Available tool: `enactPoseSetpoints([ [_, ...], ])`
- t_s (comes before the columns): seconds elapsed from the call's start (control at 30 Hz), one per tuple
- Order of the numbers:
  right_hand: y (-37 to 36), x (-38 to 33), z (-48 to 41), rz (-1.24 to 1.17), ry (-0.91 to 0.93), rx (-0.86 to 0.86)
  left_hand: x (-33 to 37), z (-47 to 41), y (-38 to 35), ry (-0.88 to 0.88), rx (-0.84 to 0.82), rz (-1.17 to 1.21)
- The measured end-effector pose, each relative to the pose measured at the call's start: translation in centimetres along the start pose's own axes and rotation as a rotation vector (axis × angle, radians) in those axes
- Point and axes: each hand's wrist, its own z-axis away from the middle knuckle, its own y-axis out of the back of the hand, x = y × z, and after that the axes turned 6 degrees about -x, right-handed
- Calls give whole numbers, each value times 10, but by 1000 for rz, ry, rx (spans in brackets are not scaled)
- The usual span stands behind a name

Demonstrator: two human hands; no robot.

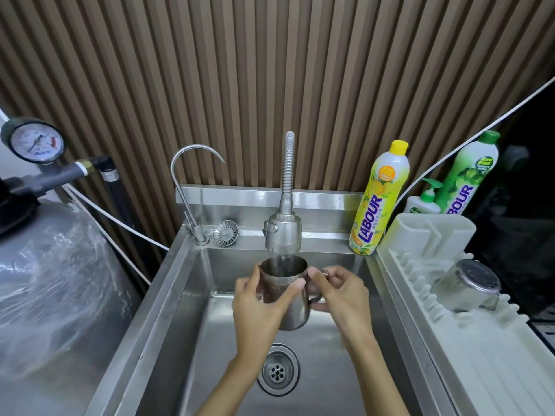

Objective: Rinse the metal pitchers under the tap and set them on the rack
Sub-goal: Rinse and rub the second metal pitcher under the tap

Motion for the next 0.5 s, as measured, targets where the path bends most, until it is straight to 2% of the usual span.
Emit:
enactPoseSetpoints([
  [0.1,1,-7,1,178,142,104,-3,-5,-6,56,-178,318],
  [0.17,-2,-8,0,111,199,85,0,-11,-7,27,-240,457],
  [0.27,-13,1,-4,-125,223,-27,3,-23,-5,-57,-249,555],
  [0.33,-23,10,-7,-344,181,-128,4,-28,1,-133,-201,520],
  [0.4,-30,17,-9,-559,111,-212,3,-29,7,-198,-145,365],
  [0.5,-33,25,-8,-626,18,-247,9,-20,13,-219,-33,131],
])
